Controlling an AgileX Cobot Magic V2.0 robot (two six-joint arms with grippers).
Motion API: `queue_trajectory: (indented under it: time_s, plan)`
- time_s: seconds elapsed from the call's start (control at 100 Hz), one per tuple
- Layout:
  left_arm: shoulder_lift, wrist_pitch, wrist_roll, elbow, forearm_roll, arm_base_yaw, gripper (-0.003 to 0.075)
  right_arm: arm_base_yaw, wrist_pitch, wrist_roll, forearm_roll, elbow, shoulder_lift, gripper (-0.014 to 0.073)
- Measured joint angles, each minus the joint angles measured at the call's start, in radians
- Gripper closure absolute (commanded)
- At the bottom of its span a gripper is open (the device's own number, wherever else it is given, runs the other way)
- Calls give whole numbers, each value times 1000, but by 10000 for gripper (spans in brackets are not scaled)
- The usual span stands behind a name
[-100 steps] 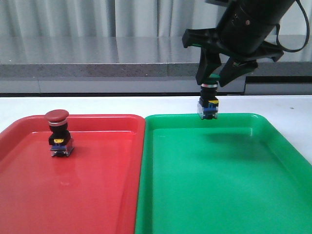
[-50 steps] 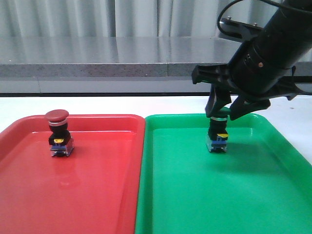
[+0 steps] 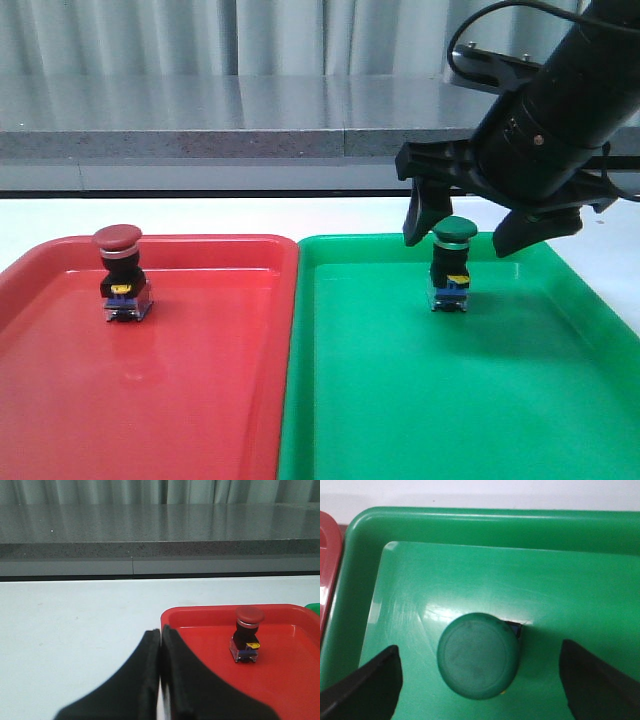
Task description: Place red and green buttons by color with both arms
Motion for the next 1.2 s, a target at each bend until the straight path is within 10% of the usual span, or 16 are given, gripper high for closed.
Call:
queue_trajectory:
  time_s: [0.78,1.2]
  plan:
    - [0,0,0,0,0,0,739,-7,43,-2,-210,5,-490,-62]
    - [0,0,0,0,0,0,739,-213,106,-2,-265,310,-934,-61]
